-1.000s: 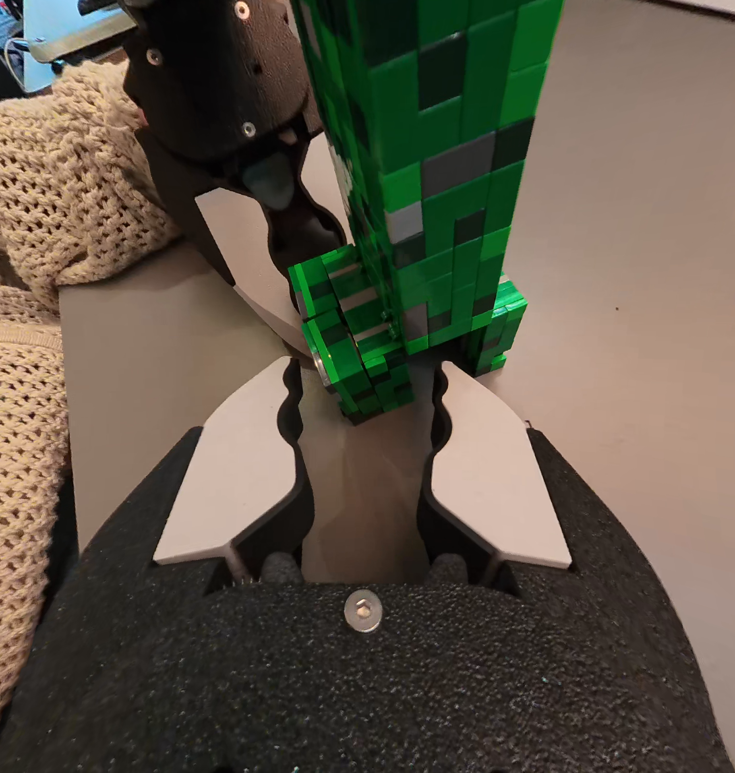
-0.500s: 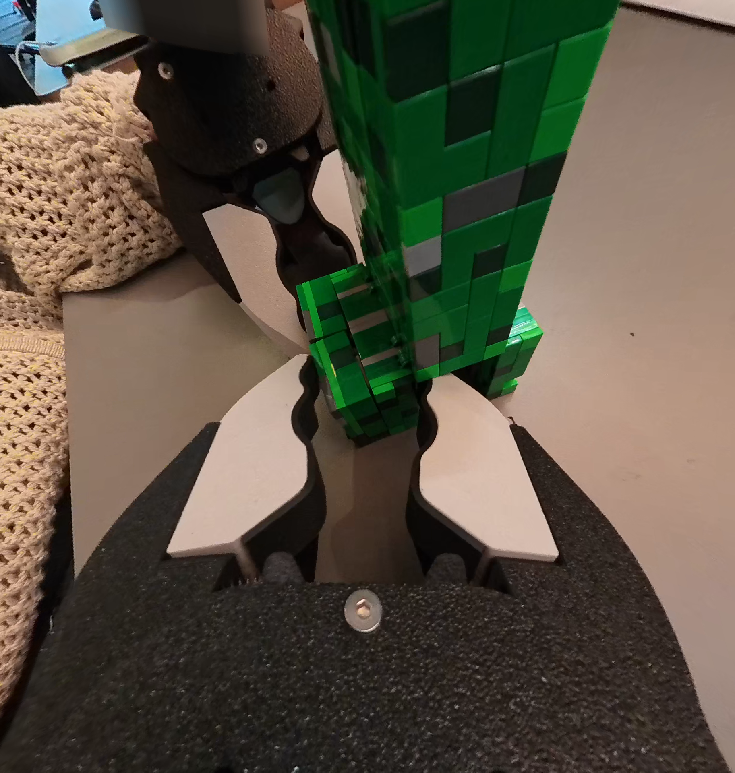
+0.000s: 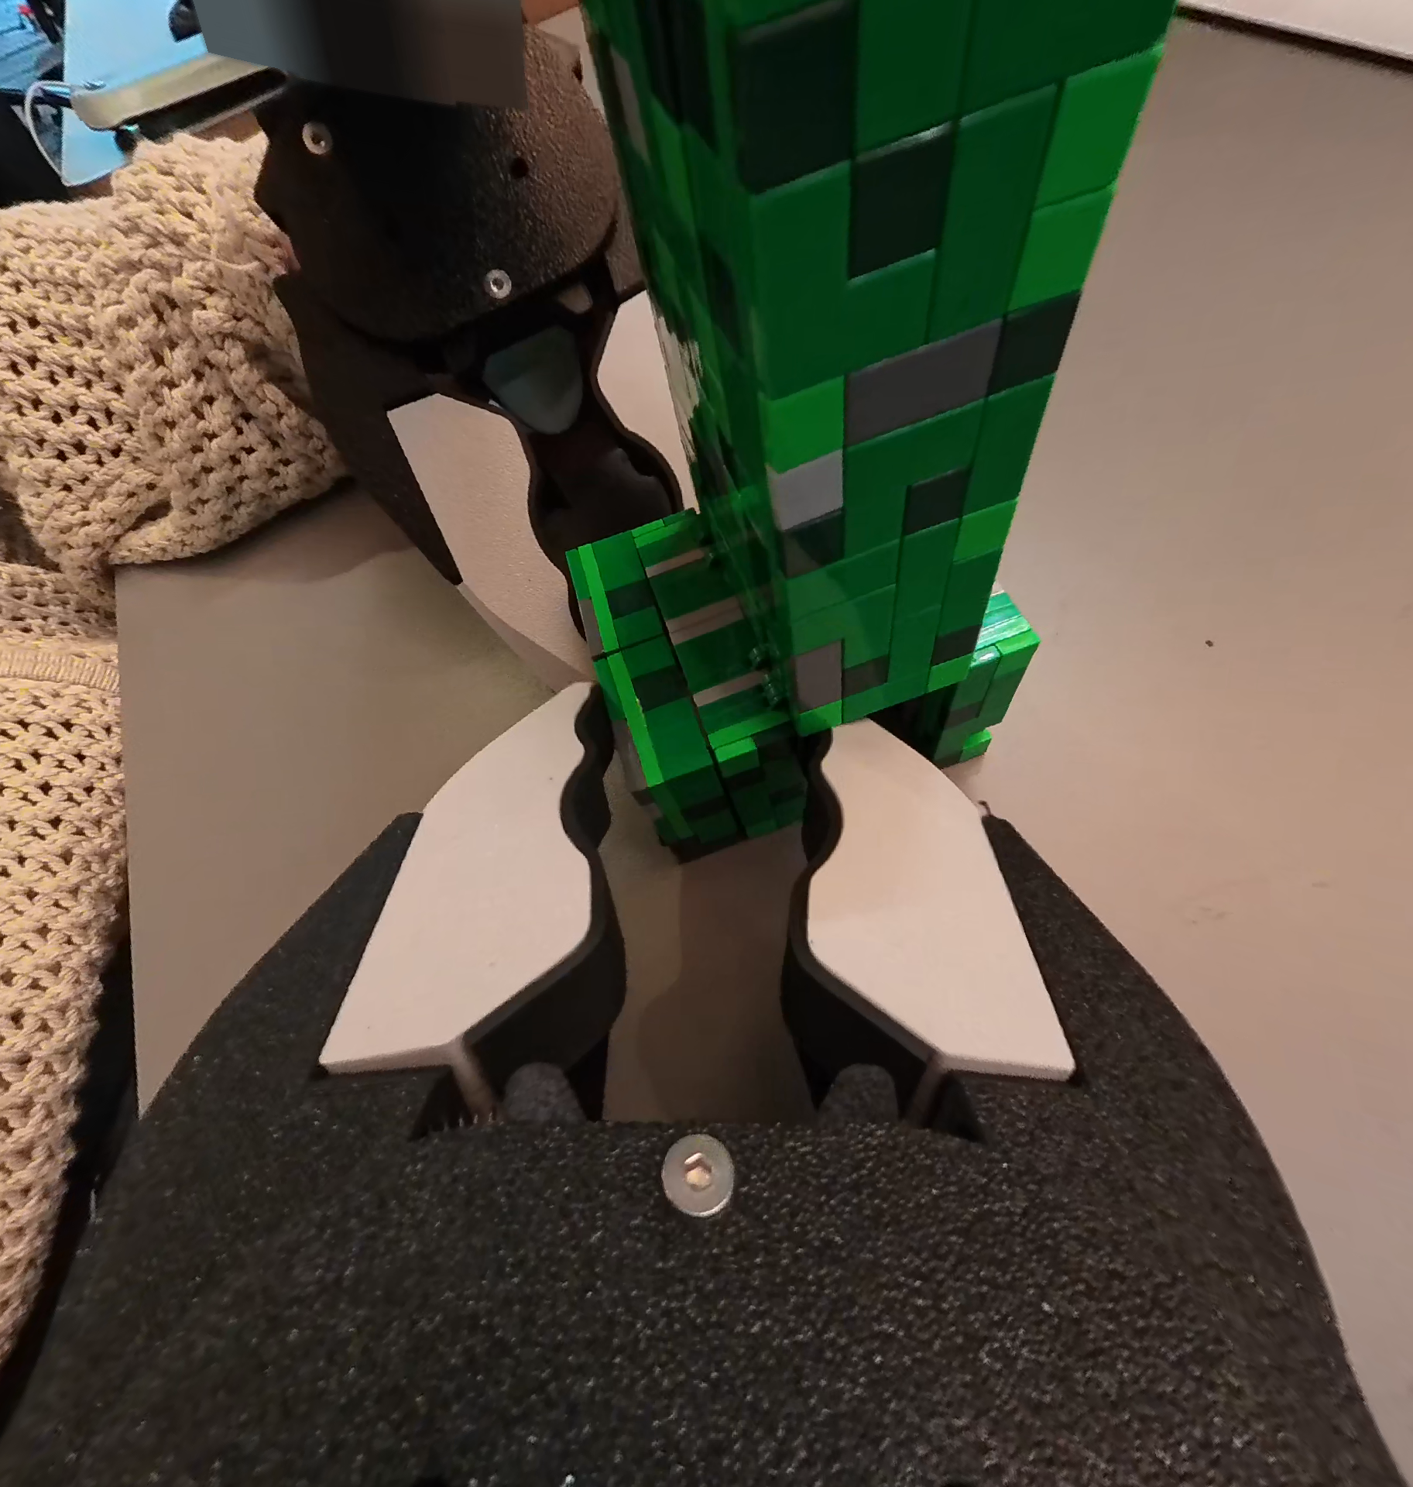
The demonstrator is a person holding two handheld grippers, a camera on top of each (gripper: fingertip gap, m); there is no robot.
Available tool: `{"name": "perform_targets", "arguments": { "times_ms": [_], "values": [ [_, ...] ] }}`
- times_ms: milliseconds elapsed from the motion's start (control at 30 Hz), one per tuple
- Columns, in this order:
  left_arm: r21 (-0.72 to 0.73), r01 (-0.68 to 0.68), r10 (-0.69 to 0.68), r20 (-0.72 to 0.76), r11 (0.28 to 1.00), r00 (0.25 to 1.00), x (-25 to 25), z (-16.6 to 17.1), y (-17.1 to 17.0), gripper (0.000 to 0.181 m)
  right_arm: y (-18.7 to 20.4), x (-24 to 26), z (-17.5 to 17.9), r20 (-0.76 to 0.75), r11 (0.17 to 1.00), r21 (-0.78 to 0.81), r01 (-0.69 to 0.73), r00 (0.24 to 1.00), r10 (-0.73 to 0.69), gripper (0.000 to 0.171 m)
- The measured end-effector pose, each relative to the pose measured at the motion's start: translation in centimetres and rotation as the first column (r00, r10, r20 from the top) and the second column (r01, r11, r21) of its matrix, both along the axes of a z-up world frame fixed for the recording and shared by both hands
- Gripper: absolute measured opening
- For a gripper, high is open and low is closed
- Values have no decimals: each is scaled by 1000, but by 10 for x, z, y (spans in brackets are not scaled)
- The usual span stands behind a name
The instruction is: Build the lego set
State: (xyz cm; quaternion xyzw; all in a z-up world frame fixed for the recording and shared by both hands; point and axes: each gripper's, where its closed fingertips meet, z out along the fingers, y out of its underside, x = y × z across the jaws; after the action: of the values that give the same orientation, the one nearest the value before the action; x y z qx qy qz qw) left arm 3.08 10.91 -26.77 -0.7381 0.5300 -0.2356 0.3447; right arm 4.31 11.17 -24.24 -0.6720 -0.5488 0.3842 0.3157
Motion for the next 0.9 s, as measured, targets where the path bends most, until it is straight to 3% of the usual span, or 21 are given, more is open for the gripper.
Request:
{"name": "perform_targets", "arguments": {
  "times_ms": [33, 100, 200, 600, 900],
  "values": [
    [0, 0, 0, 0, 1000, 1000, 0, 0, 0, 40, 2, 0, 0, 3, 1000, 17, 18, 1000, -18, 49],
    [2, -2, 2, 0, 1000, 1000, 0, 0, 0, 40, 6, 2, 0, 11, 997, 56, 59, 998, -60, 65],
    [6, -9, 9, -1, 1000, 1000, -1, 0, 1, 41, 8, 13, -1, 22, 983, 104, 149, 988, -152, 74],
    [-8, -13, 13, -1, 1000, 1000, -3, -1, -2, 55, 11, 37, 36, -224, 890, 260, 375, 920, -322, 63],
    [-24, -15, 15, -1, 1000, 1000, -4, -2, -4, 63, 13, 46, 51, -342, 887, 201, 416, 878, -334, 59]
  ]
}}
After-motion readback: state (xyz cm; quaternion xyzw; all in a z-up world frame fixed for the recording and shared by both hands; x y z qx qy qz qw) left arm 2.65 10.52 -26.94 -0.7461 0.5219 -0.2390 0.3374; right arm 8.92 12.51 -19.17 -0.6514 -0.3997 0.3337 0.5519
